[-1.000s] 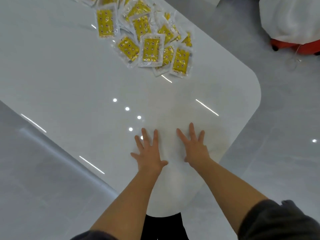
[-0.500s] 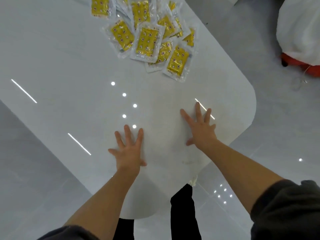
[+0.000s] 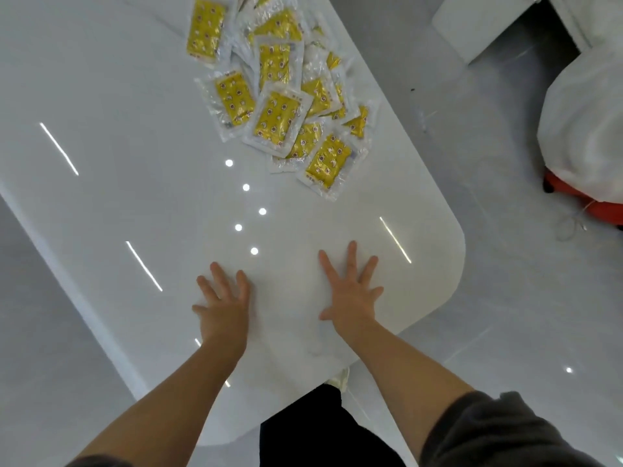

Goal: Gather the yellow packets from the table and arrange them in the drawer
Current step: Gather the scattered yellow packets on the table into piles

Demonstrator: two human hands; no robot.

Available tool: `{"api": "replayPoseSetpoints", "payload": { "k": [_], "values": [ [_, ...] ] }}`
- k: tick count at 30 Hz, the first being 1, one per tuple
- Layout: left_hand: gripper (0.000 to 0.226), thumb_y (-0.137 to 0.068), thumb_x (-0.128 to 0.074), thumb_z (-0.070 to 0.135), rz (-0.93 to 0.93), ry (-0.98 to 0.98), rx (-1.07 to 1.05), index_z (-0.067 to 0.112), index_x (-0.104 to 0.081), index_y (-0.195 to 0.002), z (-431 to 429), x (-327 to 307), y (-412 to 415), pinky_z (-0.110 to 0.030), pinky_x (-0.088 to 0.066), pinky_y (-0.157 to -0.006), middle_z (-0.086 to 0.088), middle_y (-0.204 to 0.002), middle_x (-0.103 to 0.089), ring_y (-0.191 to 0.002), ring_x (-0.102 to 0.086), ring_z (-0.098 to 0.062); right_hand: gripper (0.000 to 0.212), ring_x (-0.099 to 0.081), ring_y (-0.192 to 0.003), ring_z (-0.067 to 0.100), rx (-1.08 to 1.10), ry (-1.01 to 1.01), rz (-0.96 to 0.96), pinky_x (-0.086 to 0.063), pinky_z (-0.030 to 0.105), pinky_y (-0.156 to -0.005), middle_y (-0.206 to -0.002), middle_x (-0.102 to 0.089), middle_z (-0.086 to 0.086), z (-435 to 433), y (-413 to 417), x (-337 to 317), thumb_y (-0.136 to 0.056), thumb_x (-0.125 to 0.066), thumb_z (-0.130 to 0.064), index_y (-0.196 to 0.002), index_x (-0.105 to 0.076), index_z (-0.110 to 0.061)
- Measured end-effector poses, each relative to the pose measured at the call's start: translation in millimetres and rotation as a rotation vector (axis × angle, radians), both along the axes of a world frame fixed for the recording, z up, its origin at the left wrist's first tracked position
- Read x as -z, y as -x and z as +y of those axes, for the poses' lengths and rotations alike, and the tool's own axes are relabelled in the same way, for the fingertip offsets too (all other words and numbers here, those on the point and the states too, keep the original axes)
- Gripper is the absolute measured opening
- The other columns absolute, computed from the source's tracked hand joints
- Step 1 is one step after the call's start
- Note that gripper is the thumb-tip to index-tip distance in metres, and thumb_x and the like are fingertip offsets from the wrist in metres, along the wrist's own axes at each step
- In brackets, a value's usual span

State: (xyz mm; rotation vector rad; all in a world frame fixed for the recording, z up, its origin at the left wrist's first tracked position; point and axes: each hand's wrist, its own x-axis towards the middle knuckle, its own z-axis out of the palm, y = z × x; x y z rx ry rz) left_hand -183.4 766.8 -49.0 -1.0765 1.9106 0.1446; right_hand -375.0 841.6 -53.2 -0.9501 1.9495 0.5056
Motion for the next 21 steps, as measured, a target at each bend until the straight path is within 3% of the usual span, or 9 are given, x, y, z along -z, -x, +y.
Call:
{"api": "replayPoseSetpoints", "payload": {
  "k": [2, 6, 9, 12, 17, 21],
  "values": [
    [0.102, -0.088, -0.064, 0.021, 0.009, -0.026, -0.058, 0.012, 0.017, -0.149, 5.9, -6.3, 29.4, -0.05, -0.043, -0.1, -0.029, -0.153, 0.018, -0.142, -0.007, -0.049, 0.117, 0.025, -0.14, 0.047, -0.037, 0.008, -0.042, -0.034, 0.061, -0.104, -0.148, 0.045, 0.001, 3.2, 7.8, -5.4, -0.079, -0.075, -0.034, -0.142, 0.021, -0.052],
    [0.119, -0.082, -0.067, 0.047, 0.169, -0.072, -0.072, 0.021, 0.031, -0.144, 11.7, -15.9, 102.3, -0.061, -0.035, -0.103, -0.021, -0.153, 0.027, -0.142, 0.001, -0.05, 0.088, 0.009, -0.148, 0.029, -0.059, 0.161, -0.013, -0.049, 0.038, -0.096, -0.159, 0.021, -0.004, 10.8, 53.6, -16.1, -0.092, -0.061, -0.027, -0.15, 0.003, -0.044],
    [0.115, -0.084, -0.067, 0.045, 0.298, -0.139, -0.081, 0.029, 0.029, -0.145, 15.4, -15.9, 151.5, -0.059, -0.033, -0.106, -0.014, -0.154, 0.031, -0.144, 0.007, -0.045, 0.092, 0.009, -0.148, 0.033, -0.19, 0.228, 0.107, -0.039, 0.04, -0.108, -0.16, 0.019, 0.003, 4.7, 119.0, -14.1, -0.09, -0.064, -0.03, -0.151, 0.005, -0.041],
    [0.111, -0.085, -0.068, 0.039, 0.322, -0.164, -0.073, 0.034, 0.025, -0.146, 22.3, -5.3, 183.6, -0.056, -0.03, -0.109, -0.01, -0.154, 0.031, -0.144, 0.009, -0.043, 0.096, 0.014, -0.146, 0.035, -0.33, 0.163, 0.066, -0.035, 0.037, -0.111, -0.157, 0.027, 0.002, -5.3, 177.4, -7.2, -0.09, -0.064, -0.022, -0.15, 0.008, -0.042],
    [0.097, -0.091, -0.055, 0.016, 0.157, -0.154, -0.139, 0.03, 0.022, -0.148, 33.8, -6.0, 216.3, -0.048, -0.033, -0.109, -0.016, -0.153, 0.03, -0.141, 0.002, -0.049, 0.102, 0.017, -0.147, 0.032, -0.454, 0.128, -0.063, -0.042, 0.031, -0.1, -0.155, 0.031, -0.004, -10.0, 204.2, -7.8, -0.087, -0.06, 0.001, -0.148, 0.008, -0.044],
    [0.084, -0.092, -0.051, 0.019, 0.065, -0.233, -0.199, 0.027, 0.007, -0.152, 16.4, -18.0, 242.6, -0.046, -0.035, -0.108, -0.019, -0.156, 0.019, -0.138, -0.019, -0.043, 0.107, 0.013, -0.147, 0.034, -0.611, 0.041, -0.064, -0.036, 0.04, -0.108, -0.155, 0.032, 0.0, -22.0, 219.2, -20.4, -0.083, -0.063, -0.004, -0.149, 0.012, -0.041]
  ]
}}
